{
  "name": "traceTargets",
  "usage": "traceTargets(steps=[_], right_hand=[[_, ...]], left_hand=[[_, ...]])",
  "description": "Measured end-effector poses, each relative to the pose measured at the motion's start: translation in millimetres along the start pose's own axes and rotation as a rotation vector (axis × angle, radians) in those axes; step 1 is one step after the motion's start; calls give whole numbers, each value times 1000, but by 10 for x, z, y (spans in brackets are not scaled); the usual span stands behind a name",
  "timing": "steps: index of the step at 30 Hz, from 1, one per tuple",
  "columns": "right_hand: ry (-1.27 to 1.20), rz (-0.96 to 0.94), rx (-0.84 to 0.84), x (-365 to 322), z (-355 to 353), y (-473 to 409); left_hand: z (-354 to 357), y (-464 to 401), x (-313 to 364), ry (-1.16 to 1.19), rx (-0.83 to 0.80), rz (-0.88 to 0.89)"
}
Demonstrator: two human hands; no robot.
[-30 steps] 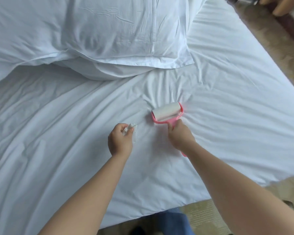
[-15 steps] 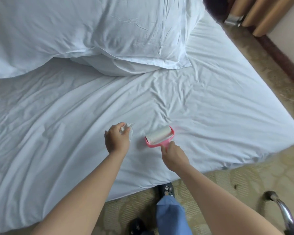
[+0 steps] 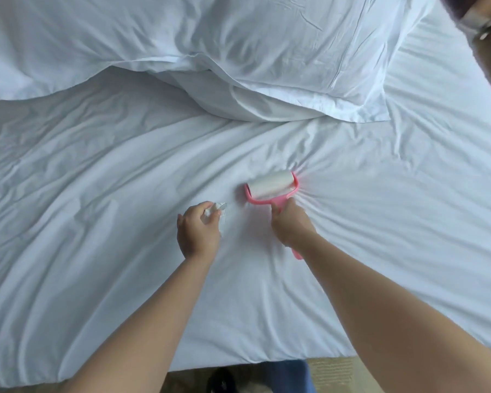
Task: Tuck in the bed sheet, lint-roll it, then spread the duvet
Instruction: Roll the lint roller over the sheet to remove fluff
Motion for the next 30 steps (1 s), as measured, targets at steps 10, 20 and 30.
traceTargets(steps=[10,20,30], right_hand=[[-33,-25,-60,-289,-114,-413],[40,17,-94,136,-315,628],[68,6,-90,-61,35,1007]], left_hand=[[-46,-224,18,-7,61,-76],[-424,111,386,10,32,-142],[-633,-49,56,-61,0,-107]])
Point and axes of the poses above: each hand's wrist, its own y-axis away from the middle knuckle, its own z-axis out of the palm, x = y × z, the point moved 1 cm from there along -y, towards the middle knuckle, and after that the axes turned 1 degree about -z, right-handed, at the moved point
